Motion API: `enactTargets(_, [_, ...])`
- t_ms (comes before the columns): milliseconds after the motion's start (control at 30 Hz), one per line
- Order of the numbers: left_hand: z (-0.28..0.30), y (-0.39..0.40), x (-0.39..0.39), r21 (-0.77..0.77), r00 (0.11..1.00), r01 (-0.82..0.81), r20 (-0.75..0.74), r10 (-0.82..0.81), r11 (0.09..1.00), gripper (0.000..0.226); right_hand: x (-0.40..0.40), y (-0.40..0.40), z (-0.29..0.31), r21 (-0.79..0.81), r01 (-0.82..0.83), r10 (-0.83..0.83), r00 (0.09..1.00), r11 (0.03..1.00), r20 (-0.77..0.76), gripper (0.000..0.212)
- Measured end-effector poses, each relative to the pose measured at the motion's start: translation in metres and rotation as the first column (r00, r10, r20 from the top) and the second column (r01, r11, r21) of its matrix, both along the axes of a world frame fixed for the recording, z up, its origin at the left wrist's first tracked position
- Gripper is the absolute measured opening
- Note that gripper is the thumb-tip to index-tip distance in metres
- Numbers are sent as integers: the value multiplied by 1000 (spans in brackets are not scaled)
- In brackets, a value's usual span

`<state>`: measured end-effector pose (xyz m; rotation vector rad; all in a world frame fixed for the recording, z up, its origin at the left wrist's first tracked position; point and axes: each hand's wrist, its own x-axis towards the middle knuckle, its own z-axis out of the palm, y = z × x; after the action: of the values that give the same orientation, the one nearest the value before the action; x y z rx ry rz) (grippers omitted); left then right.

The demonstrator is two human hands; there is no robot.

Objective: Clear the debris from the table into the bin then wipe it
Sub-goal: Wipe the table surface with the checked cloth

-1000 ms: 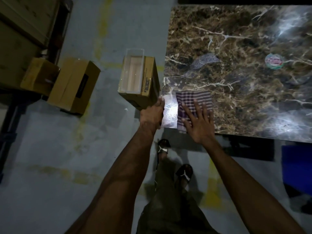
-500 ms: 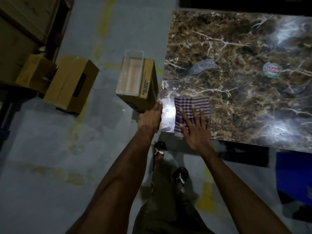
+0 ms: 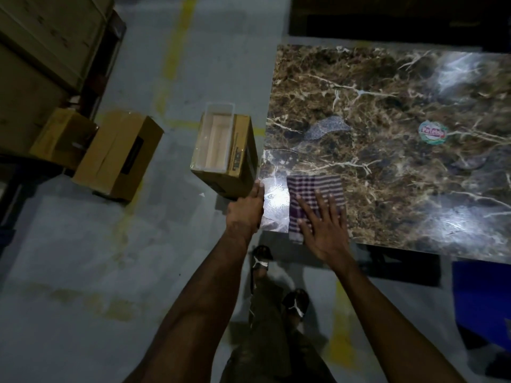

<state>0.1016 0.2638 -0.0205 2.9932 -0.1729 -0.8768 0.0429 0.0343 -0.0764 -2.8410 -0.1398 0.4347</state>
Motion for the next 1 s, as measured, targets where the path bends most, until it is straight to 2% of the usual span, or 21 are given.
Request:
enactTargets(133, [-1,-2,-1,15,1000,-2,5,1,1000,104,33,35,-10,12,136,-136,990,991,40,61])
enactTargets(200, [0,-1,1,3,1000,-3,-6,3,1000,103,26,50,-10,11,81,-81,995,997,65,61])
enactTargets(300, [3,0,1,-6,1000,-7,-19,7,1000,106,-7,45,-6,3,-109,108,991,994,73,59])
enactTargets(367, [3,-1,0,6,1000,5,-8,-5,1000,106,-16,27,-2,1,-132,132,990,991,41,59])
enactTargets(500, [2,-2,0,14,1000,26,8,-26,1000,104,1,10,1,25,19,-19,999,1000,26,58])
enactTargets(633, [-2,1,-1,17,999,21,31,-22,1000,103,18,41,-6,17,137,-138,990,990,23,60])
enactTargets(800, [-3,-1,-2,26,999,33,23,-33,999,106,-22,23,1,-22,-151,152,988,988,11,60])
enactTargets(867, [2,-2,-1,42,999,27,20,-28,999,106,-29,-6,6,-31,-117,116,993,993,-22,61])
enactTargets(1000, [4,-3,-1,41,999,18,33,-19,999,103,-2,-22,6,13,70,-69,995,997,-68,60])
